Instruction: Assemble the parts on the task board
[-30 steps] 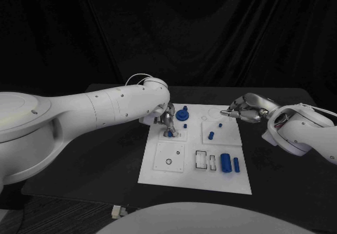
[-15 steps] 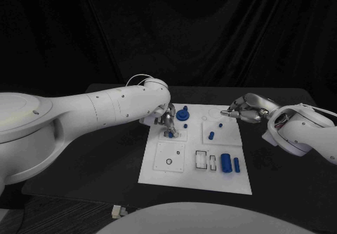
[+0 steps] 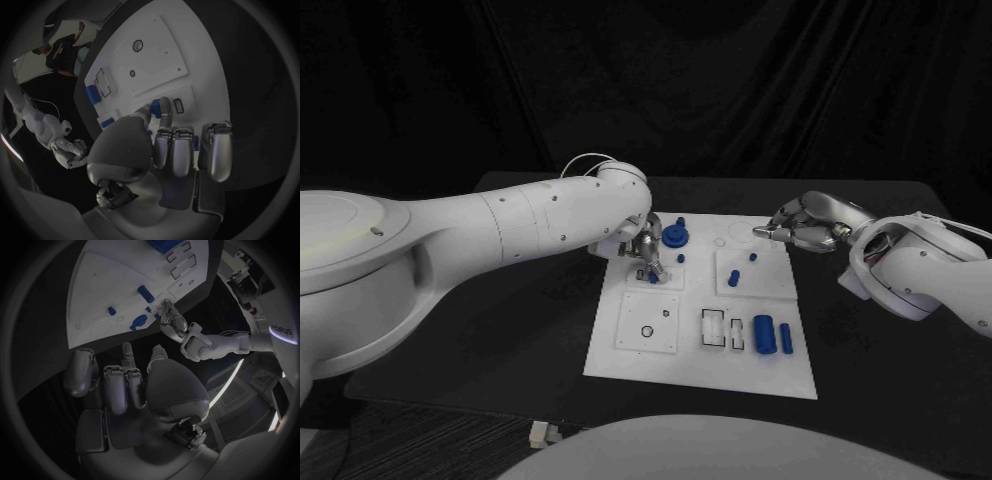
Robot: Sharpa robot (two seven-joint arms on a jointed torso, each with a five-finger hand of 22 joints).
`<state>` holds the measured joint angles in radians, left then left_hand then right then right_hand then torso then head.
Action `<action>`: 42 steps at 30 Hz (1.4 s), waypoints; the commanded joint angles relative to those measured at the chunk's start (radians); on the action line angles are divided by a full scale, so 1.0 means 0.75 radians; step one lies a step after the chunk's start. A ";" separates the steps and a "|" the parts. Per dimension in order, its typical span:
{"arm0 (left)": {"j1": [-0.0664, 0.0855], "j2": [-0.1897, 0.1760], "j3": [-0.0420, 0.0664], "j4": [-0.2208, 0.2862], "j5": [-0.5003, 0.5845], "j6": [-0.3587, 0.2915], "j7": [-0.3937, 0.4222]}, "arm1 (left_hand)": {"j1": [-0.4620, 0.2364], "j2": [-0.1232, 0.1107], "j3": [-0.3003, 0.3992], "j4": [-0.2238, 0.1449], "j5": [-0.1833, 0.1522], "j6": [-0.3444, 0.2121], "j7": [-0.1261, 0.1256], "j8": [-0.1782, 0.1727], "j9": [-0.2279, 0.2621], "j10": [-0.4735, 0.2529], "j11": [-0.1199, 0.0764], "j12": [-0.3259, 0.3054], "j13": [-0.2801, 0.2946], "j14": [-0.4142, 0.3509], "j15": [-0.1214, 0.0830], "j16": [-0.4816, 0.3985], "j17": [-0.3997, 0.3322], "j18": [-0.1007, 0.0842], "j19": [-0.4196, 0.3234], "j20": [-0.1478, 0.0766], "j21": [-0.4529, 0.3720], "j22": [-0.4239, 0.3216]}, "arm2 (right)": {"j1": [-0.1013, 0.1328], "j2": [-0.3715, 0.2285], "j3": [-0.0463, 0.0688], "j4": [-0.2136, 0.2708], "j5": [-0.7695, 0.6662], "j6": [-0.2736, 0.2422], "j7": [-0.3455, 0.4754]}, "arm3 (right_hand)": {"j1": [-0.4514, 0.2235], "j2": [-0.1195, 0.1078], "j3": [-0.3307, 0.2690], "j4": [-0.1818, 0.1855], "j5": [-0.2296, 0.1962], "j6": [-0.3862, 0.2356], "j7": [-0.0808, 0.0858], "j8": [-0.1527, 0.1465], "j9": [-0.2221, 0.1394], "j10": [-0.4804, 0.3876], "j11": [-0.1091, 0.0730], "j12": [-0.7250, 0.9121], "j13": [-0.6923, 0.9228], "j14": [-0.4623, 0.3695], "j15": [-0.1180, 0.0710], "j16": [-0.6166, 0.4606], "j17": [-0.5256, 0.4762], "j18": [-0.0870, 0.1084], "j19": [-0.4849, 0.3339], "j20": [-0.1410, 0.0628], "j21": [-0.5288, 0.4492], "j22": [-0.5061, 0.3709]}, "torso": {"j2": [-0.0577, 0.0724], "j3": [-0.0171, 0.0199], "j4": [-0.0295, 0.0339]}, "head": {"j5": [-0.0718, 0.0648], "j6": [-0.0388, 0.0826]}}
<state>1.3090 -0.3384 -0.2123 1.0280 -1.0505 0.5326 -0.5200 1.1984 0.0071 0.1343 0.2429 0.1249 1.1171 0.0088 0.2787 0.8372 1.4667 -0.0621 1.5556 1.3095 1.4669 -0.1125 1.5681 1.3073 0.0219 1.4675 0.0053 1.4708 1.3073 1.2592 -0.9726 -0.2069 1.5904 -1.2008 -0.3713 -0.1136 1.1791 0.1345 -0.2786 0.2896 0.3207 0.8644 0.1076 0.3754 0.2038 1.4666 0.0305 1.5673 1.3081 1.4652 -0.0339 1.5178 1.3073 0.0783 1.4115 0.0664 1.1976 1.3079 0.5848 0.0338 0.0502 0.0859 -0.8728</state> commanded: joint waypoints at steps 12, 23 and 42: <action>-0.007 0.013 0.001 -0.006 0.003 -0.011 0.014 | -0.032 -0.003 -0.018 0.025 -0.060 0.005 0.004 -0.018 -0.008 0.125 0.004 -0.010 0.322 0.138 0.011 0.004 0.351 0.004 0.067 0.006 -0.008 0.308 | -0.004 -0.001 0.001 0.002 -0.003 0.008 -0.010 | 0.009 0.003 -0.007 0.000 0.007 -0.003 -0.008 0.007 0.003 0.139 -0.009 0.005 0.350 0.099 -0.012 -0.007 0.178 0.012 -0.013 0.001 -0.009 0.179 | 0.000 0.0002 0.0000 | 0.001 0.000; -0.011 0.007 0.001 -0.007 0.003 -0.032 -0.006 | -0.246 0.004 -0.146 0.066 -0.103 -0.023 0.019 -0.051 -0.018 0.125 0.017 -0.010 0.322 0.138 0.021 0.004 0.351 0.003 0.068 0.013 -0.005 0.309 | -0.004 0.001 0.001 -0.001 -0.003 0.013 -0.009 | 0.010 0.003 -0.007 0.000 0.007 -0.003 -0.008 0.007 0.003 0.139 -0.009 0.005 0.350 0.098 -0.012 -0.008 0.176 0.012 -0.014 0.001 -0.011 0.178 | 0.000 0.0000 -0.0004 | 0.003 0.000; -0.012 -0.065 0.001 0.090 0.003 -0.180 -0.002 | -0.406 0.036 -0.350 0.066 -0.103 -0.041 0.020 -0.030 0.027 0.130 0.017 0.001 0.331 0.138 0.021 0.004 0.351 -0.001 0.078 0.016 0.014 0.314 | -0.006 -0.005 0.001 -0.002 -0.003 0.015 -0.007 | 0.010 0.003 -0.011 0.001 0.006 -0.004 -0.008 0.007 0.004 0.137 -0.009 0.004 0.348 0.095 -0.012 -0.015 0.164 0.015 -0.021 0.000 -0.029 0.172 | -0.001 0.0000 0.0002 | -0.003 0.000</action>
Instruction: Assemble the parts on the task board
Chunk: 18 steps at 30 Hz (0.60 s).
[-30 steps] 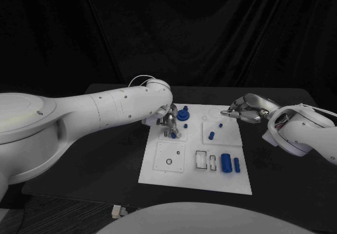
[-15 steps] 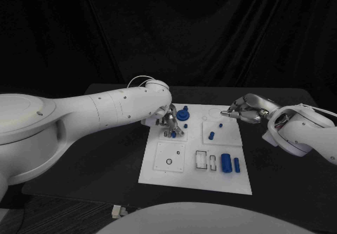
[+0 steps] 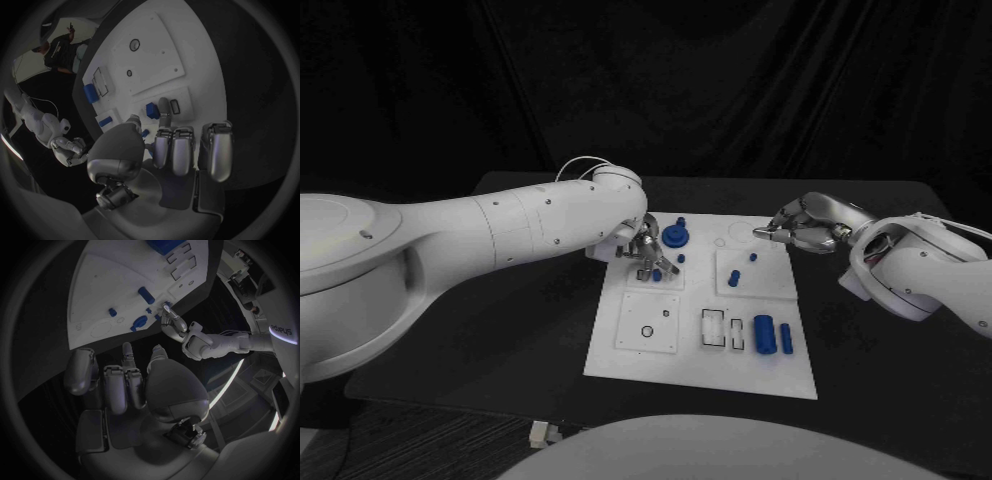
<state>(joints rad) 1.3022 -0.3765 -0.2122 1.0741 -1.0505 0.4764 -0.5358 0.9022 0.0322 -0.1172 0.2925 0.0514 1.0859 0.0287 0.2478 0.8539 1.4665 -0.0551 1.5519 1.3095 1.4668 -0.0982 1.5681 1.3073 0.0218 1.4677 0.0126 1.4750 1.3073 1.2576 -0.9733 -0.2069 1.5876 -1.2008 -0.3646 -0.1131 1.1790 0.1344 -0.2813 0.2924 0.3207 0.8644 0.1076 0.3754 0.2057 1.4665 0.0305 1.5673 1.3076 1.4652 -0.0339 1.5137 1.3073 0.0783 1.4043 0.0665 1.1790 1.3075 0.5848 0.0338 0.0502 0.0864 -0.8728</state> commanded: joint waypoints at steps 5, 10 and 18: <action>-0.002 -0.066 0.001 0.109 0.004 -0.237 0.057 | 0.001 0.011 -0.041 -0.002 -0.005 0.001 -0.010 0.019 0.016 0.134 0.005 0.013 0.338 0.139 -0.001 0.004 0.351 -0.003 0.083 0.003 0.017 0.317 | -0.004 -0.007 0.001 0.001 -0.003 0.005 -0.007 | 0.010 0.003 -0.009 -0.003 0.006 -0.004 -0.008 0.007 0.002 0.136 -0.009 0.002 0.347 0.095 -0.012 -0.010 0.162 0.016 -0.012 0.000 -0.007 0.171 | -0.001 0.0000 0.0004 | -0.003 0.000; -0.001 -0.132 0.001 0.208 0.004 -0.351 0.076 | 0.069 0.036 -0.050 -0.008 -0.003 0.000 -0.012 0.024 0.023 0.132 0.003 0.009 0.334 0.139 -0.003 0.004 0.351 -0.004 0.085 0.001 0.021 0.318 | -0.004 -0.013 0.001 0.003 -0.003 0.003 -0.007 | 0.010 0.003 -0.009 -0.003 0.006 -0.004 -0.008 0.007 0.002 0.136 -0.009 0.002 0.347 0.095 -0.012 -0.010 0.162 0.016 -0.012 0.000 -0.007 0.171 | -0.002 0.0002 0.0004 | -0.007 0.000; 0.001 -0.246 0.000 0.367 0.004 -0.510 0.080 | 0.190 0.066 -0.076 -0.005 0.046 -0.064 0.016 -0.047 -0.052 0.086 0.027 -0.089 0.249 0.139 0.016 0.004 0.351 0.004 0.069 0.017 -0.013 0.308 | -0.010 -0.018 0.001 0.003 -0.003 -0.001 -0.007 | 0.008 0.003 -0.012 -0.002 0.005 -0.005 -0.008 0.007 0.002 0.135 -0.009 0.001 0.346 0.094 -0.012 -0.012 0.159 0.016 -0.013 0.000 -0.011 0.170 | -0.001 0.0005 0.0011 | -0.005 0.000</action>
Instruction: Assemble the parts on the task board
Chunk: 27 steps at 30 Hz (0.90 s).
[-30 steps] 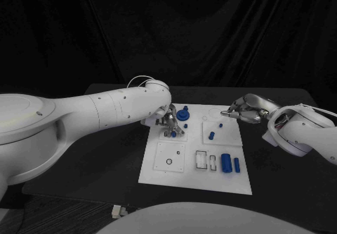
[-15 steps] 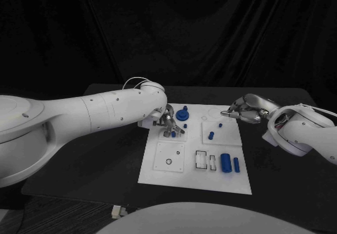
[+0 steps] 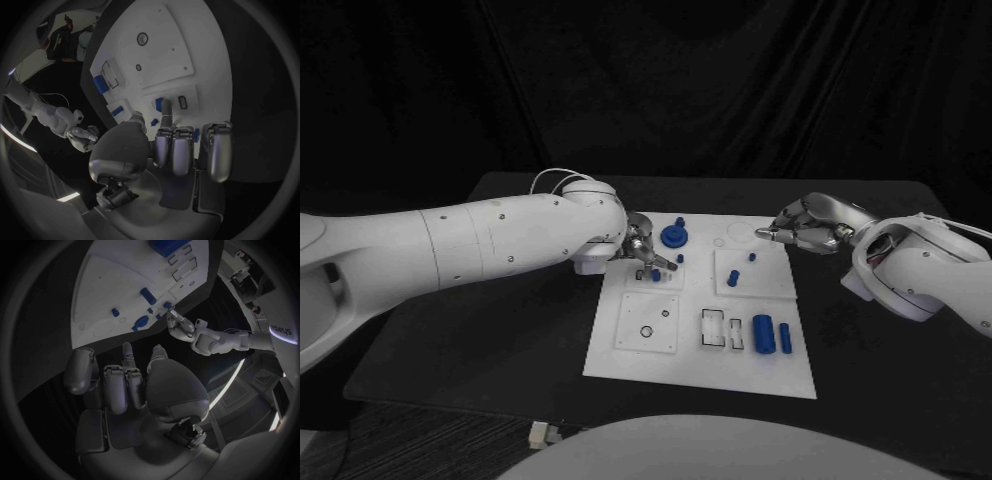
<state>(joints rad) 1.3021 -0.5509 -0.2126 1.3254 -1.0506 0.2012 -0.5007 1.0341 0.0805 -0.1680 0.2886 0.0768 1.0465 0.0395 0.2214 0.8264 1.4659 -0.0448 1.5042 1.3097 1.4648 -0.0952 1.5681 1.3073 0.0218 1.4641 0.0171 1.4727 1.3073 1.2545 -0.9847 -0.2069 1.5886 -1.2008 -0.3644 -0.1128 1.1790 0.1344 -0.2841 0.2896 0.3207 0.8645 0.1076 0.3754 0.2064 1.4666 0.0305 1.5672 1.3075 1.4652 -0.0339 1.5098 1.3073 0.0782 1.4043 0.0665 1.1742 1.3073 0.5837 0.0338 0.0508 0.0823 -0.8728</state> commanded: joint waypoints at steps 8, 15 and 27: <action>-0.001 -0.091 0.000 0.149 0.004 -0.249 0.005 | 0.106 0.002 -0.048 -0.003 0.056 -0.063 0.033 -0.092 -0.142 0.032 0.040 -0.139 0.151 0.111 0.035 -0.085 0.284 0.012 0.054 0.034 -0.048 0.297 | -0.021 -0.010 0.001 0.006 -0.003 -0.008 -0.002 | 0.007 0.002 -0.011 0.002 0.005 -0.005 -0.008 0.007 0.002 0.134 -0.009 0.001 0.345 0.094 -0.013 -0.007 0.160 0.016 -0.013 0.000 -0.006 0.170 | -0.002 0.0023 -0.0001 | -0.003 0.000; -0.019 -0.137 -0.001 0.210 -0.075 -0.279 -0.058 | 0.156 0.004 -0.051 -0.006 0.101 -0.053 0.035 -0.105 -0.191 0.032 0.043 -0.142 0.146 0.111 0.038 -0.089 0.280 0.012 0.055 0.037 -0.047 0.297 | -0.027 -0.019 0.001 0.014 -0.003 -0.026 0.014 | 0.007 0.002 -0.012 0.002 0.005 -0.004 -0.008 0.008 0.002 0.135 -0.009 0.002 0.346 0.094 -0.013 -0.006 0.162 0.016 -0.013 0.000 -0.005 0.170 | -0.002 0.0019 -0.0005 | -0.007 0.000; -0.054 -0.167 -0.001 0.254 -0.248 -0.324 -0.127 | 0.173 0.010 -0.065 -0.002 0.142 0.000 0.023 -0.092 -0.232 0.040 0.032 -0.133 0.151 0.113 0.030 -0.085 0.281 0.011 0.060 0.032 -0.040 0.299 | -0.030 -0.015 0.001 0.012 -0.003 -0.030 0.020 | 0.007 0.002 -0.012 0.002 0.005 -0.004 -0.008 0.008 0.002 0.135 -0.009 0.002 0.346 0.094 -0.013 -0.006 0.162 0.016 -0.013 0.000 -0.005 0.170 | 0.001 0.0006 -0.0012 | -0.001 0.000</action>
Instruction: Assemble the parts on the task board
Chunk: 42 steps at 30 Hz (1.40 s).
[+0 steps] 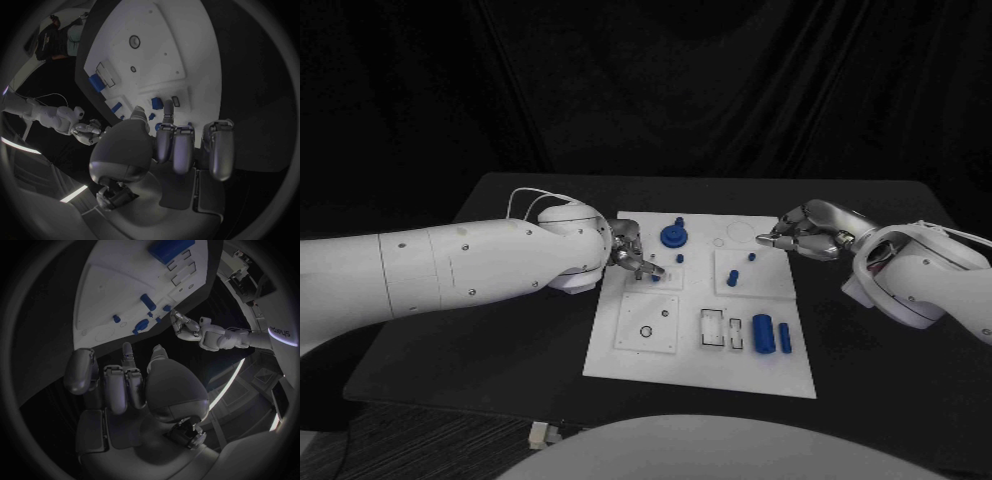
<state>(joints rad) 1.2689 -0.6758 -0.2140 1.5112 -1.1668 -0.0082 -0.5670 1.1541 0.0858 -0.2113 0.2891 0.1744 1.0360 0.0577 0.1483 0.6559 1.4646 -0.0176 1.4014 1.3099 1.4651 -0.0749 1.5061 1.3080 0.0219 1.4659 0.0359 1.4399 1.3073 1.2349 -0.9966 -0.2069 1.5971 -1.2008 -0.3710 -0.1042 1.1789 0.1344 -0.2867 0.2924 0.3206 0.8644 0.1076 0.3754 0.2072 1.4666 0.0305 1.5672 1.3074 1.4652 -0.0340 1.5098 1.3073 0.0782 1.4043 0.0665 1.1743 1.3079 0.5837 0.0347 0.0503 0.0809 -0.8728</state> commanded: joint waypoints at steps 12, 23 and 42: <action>-0.049 0.014 0.001 -0.009 -0.106 -0.098 0.000 | 0.032 0.007 -0.010 -0.004 0.045 0.029 -0.005 0.005 -0.028 0.042 -0.008 0.001 0.147 0.113 -0.001 -0.006 0.277 0.011 0.058 0.003 0.002 0.299 | -0.004 0.004 0.001 -0.002 -0.003 -0.020 0.009 | 0.007 0.002 -0.008 -0.002 0.005 -0.004 -0.008 0.008 0.001 0.135 -0.009 0.002 0.346 0.094 -0.012 -0.006 0.162 0.016 -0.013 0.000 -0.005 0.169 | 0.000 -0.0001 -0.0002 | -0.001 0.000; -0.056 0.031 0.001 -0.012 -0.032 -0.109 0.028 | 0.045 0.008 -0.017 -0.004 0.054 0.073 -0.017 0.027 -0.036 0.050 -0.017 0.015 0.158 0.114 -0.008 -0.002 0.279 0.010 0.061 -0.002 0.006 0.300 | -0.005 0.007 0.001 -0.003 -0.003 -0.021 0.010 | 0.008 0.003 -0.010 -0.002 0.006 -0.003 -0.009 0.009 0.002 0.134 -0.009 0.001 0.345 0.094 -0.013 -0.007 0.160 0.016 -0.012 0.000 -0.007 0.168 | 0.002 -0.0010 -0.0001 | -0.003 0.000; -0.060 0.061 0.001 -0.050 -0.018 -0.085 0.021 | 0.085 0.014 -0.048 -0.005 0.068 0.018 -0.059 0.315 0.274 0.058 -0.052 0.040 0.178 0.116 -0.037 0.005 0.283 0.009 0.064 -0.032 0.007 0.301 | -0.005 0.002 0.001 0.000 -0.003 -0.024 0.007 | 0.008 0.003 -0.010 -0.002 0.006 -0.003 -0.009 0.009 0.002 0.134 -0.009 0.001 0.345 0.094 -0.013 -0.007 0.160 0.016 -0.012 0.000 -0.007 0.168 | 0.002 -0.0010 -0.0005 | -0.005 0.000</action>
<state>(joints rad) 1.2257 -0.6343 -0.2142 1.4767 -1.1918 -0.0773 -0.5623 1.2068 0.0966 -0.2437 0.2868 0.2188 1.0563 0.0148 0.3806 0.8593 1.4523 -0.0374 1.4298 1.3105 1.4669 -0.0983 1.5061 1.3076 0.0218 1.4660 0.0172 1.4438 1.3073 1.2334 -0.9936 -0.2069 1.5953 -1.2008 -0.3748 -0.1001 1.1789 0.1344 -0.2895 0.2895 0.3207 0.8644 0.1076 0.3754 0.2078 1.4666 0.0305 1.5672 1.3081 1.4688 -0.0375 1.5098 1.3073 0.0782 1.4043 0.0665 1.1744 1.3075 0.5848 0.0339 0.0500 0.0775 -0.8729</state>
